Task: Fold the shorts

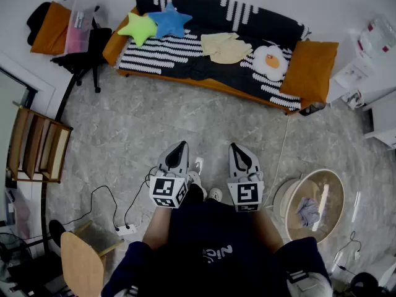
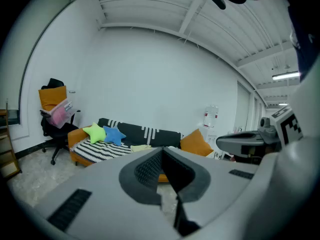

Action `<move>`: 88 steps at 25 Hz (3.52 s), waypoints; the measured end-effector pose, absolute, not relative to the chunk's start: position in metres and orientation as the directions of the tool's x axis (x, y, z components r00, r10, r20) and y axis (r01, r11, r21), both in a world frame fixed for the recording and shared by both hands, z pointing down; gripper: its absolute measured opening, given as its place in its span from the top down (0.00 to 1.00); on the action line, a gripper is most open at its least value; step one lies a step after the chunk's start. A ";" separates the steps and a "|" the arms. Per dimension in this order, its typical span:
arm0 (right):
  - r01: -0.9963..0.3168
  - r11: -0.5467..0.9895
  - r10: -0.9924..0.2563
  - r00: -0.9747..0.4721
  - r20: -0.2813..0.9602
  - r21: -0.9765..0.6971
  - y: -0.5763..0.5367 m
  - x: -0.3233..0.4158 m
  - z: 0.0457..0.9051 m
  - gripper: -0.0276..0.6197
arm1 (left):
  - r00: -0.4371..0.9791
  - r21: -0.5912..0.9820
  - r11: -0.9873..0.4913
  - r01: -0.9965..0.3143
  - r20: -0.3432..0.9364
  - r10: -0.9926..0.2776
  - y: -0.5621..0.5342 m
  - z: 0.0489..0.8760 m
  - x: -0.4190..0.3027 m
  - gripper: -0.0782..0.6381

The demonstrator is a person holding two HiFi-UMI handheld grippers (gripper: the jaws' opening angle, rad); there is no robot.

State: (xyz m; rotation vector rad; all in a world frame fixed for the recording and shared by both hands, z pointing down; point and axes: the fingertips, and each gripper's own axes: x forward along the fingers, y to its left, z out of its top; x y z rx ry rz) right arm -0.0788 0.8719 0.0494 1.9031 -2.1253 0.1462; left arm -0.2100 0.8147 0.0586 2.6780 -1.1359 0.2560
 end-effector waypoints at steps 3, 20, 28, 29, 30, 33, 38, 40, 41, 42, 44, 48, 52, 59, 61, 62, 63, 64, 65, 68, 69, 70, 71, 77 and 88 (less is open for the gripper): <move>-0.990 0.093 -0.962 -0.061 0.268 0.108 0.873 -0.069 0.051 0.94 | 0.685 0.133 -0.675 -0.726 0.231 -0.692 0.816 0.057 -0.210 0.89; -0.991 0.133 -0.943 -0.120 0.310 0.021 0.843 -0.068 0.069 0.37 | 0.790 0.209 -0.766 -0.608 0.254 -0.558 0.784 0.069 -0.197 0.42; -0.997 0.056 -0.940 -0.032 0.340 0.062 0.821 -0.064 0.076 0.36 | 0.830 0.191 -0.822 -0.536 0.297 -0.472 0.752 0.078 -0.183 0.40; -0.997 0.045 -0.942 -0.023 0.336 0.060 0.819 -0.064 0.076 0.36 | 0.834 0.182 -0.829 -0.528 0.296 -0.466 0.749 0.077 -0.182 0.40; -0.998 0.036 -0.943 -0.014 0.333 0.058 0.816 -0.064 0.077 0.36 | 0.836 0.174 -0.834 -0.523 0.296 -0.462 0.746 0.077 -0.182 0.40; -0.998 0.021 -0.941 0.000 0.339 0.058 0.808 -0.061 0.081 0.36 | 0.830 0.158 -0.834 -0.529 0.302 -0.469 0.737 0.078 -0.184 0.40; -0.998 0.023 -0.935 -0.004 0.354 0.051 0.794 -0.057 0.085 0.38 | 0.802 0.159 -0.804 -0.573 0.310 -0.510 0.716 0.080 -0.193 0.40; -0.998 0.041 -0.931 -0.020 0.365 0.049 0.783 -0.054 0.090 0.39 | 0.789 0.155 -0.792 -0.591 0.315 -0.527 0.704 0.081 -0.192 0.40; -0.998 0.051 -0.929 -0.030 0.369 0.047 0.777 -0.052 0.093 0.39 | 0.784 0.151 -0.787 -0.598 0.316 -0.535 0.698 0.082 -0.190 0.40; -0.997 0.062 -0.927 -0.041 0.373 0.046 0.770 -0.050 0.097 0.39 | 0.778 0.146 -0.783 -0.604 0.318 -0.541 0.692 0.083 -0.188 0.40; -0.995 0.090 -0.923 -0.068 0.379 0.042 0.753 -0.043 0.103 0.39 | 0.764 0.138 -0.770 -0.622 0.319 -0.560 0.678 0.086 -0.183 0.40; -0.987 0.156 -0.911 -0.133 0.391 0.028 0.708 -0.019 0.111 0.39 | 0.725 0.130 -0.730 -0.671 0.322 -0.609 0.644 0.088 -0.163 0.40; -0.972 0.232 -0.895 -0.203 0.397 0.027 0.654 0.003 0.110 0.40 | 0.683 0.132 -0.687 -0.714 0.346 -0.643 0.604 0.088 -0.139 0.40; -0.945 0.324 -0.874 -0.285 0.394 0.035 0.575 0.053 0.105 0.42 | 0.622 0.123 -0.624 -0.772 0.353 -0.699 0.542 0.083 -0.091 0.41; -0.943 0.331 -0.871 -0.292 0.394 0.033 0.562 0.067 0.106 0.42 | 0.612 0.125 -0.613 -0.780 0.360 -0.704 0.533 0.085 -0.078 0.41; -0.941 0.336 -0.870 -0.297 0.395 0.033 0.556 0.074 0.106 0.42 | 0.608 0.127 -0.609 -0.783 0.362 -0.706 0.528 0.086 -0.071 0.41; -0.940 0.341 -0.868 -0.301 0.395 0.033 0.551 0.080 0.107 0.42 | 0.606 0.129 -0.606 -0.785 0.363 -0.708 0.523 0.087 -0.064 0.41; -0.938 0.346 -0.866 -0.305 0.397 0.034 0.546 0.087 0.107 0.42 | 0.605 0.130 -0.604 -0.786 0.363 -0.709 0.518 0.089 -0.056 0.41; -0.936 0.350 -0.864 -0.308 0.399 0.035 0.542 0.093 0.108 0.42 | 0.605 0.131 -0.604 -0.786 0.364 -0.709 0.514 0.090 -0.047 0.41; -0.935 0.352 -0.861 -0.309 0.404 0.035 0.531 0.113 0.112 0.43 | 0.609 0.132 -0.609 -0.782 0.366 -0.704 0.503 0.093 -0.024 0.41; -0.937 0.349 -0.861 -0.306 0.406 0.034 0.528 0.118 0.113 0.43 | 0.612 0.131 -0.612 -0.780 0.367 -0.701 0.500 0.094 -0.018 0.42; -0.938 0.345 -0.862 -0.303 0.406 0.033 0.526 0.123 0.114 0.43 | 0.615 0.131 -0.616 -0.777 0.369 -0.697 0.498 0.095 -0.013 0.42; -0.940 0.340 -0.863 -0.299 0.406 0.030 0.524 0.127 0.114 0.43 | 0.617 0.130 -0.619 -0.775 0.373 -0.693 0.497 0.096 -0.009 0.42; -0.949 0.314 -0.862 -0.282 0.422 0.008 0.518 0.139 0.122 0.44 | 0.621 0.140 -0.625 -0.768 0.397 -0.676 0.486 0.104 0.002 0.42; -0.973 0.230 -0.871 -0.206 0.445 0.000 0.489 0.144 0.131 0.45 | 0.673 0.140 -0.692 -0.708 0.432 -0.601 0.449 0.122 0.012 0.42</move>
